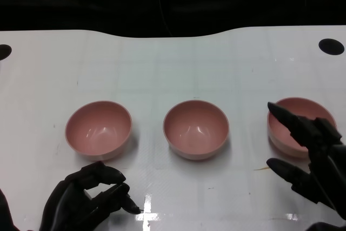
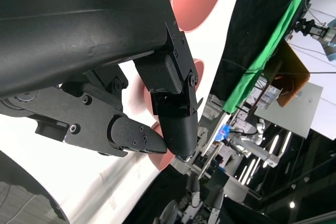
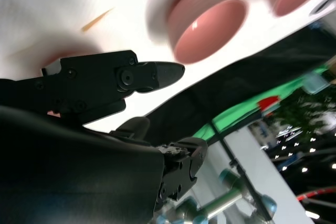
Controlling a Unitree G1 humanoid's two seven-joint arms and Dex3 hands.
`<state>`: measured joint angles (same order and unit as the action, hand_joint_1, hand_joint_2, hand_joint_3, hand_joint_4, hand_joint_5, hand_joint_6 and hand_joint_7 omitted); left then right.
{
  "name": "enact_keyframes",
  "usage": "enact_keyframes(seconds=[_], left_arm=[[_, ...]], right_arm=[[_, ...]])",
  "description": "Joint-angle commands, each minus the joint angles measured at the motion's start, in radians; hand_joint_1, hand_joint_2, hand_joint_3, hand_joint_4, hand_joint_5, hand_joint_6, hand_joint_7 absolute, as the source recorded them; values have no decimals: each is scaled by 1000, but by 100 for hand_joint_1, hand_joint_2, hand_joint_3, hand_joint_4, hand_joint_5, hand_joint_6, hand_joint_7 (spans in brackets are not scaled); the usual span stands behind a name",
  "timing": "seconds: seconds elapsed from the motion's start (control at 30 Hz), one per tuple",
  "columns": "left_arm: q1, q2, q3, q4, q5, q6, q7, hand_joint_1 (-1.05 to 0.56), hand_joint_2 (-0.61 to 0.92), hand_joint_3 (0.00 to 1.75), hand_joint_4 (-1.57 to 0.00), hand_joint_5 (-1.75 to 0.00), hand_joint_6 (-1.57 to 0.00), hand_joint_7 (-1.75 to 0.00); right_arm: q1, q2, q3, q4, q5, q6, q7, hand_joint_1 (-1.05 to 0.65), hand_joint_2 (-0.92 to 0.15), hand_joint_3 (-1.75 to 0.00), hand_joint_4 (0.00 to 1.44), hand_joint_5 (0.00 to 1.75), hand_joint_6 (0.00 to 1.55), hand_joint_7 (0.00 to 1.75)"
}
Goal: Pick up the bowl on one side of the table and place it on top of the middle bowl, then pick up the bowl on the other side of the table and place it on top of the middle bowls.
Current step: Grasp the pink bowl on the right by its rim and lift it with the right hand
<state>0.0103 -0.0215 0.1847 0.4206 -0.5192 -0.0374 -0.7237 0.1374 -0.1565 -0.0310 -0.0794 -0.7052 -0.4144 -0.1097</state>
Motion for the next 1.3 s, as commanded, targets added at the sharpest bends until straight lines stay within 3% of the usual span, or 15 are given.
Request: enact_keyframes(seconds=[0.03,0.37,0.57,0.93,1.3], left_arm=[[-3,8,9,5,-7,5,-7,-41,89,5,-111,-92,-117,-60],[7,7,9,-13,0,3,-1,-42,90,5,-112,-91,-117,-59],[8,6,10,-19,-1,9,3,-42,90,5,-114,-90,-118,-59],[20,4,12,-34,-1,12,6,-42,90,4,-114,-88,-119,-57],[29,3,11,-60,2,26,21,-43,89,2,-114,-88,-121,-55]], right_arm=[[-24,-19,29,-35,-117,103,-49,-58,-90,-2,0,57,14,14],[-105,-62,156,32,-341,365,-77,-60,-89,0,4,60,21,12],[-159,-90,205,101,-365,461,-86,-60,-87,0,8,61,27,11],[-235,-138,257,194,-363,594,-79,-64,-87,-1,23,44,34,3],[-319,-171,332,309,-320,658,38,-59,-87,0,60,15,56,3]])
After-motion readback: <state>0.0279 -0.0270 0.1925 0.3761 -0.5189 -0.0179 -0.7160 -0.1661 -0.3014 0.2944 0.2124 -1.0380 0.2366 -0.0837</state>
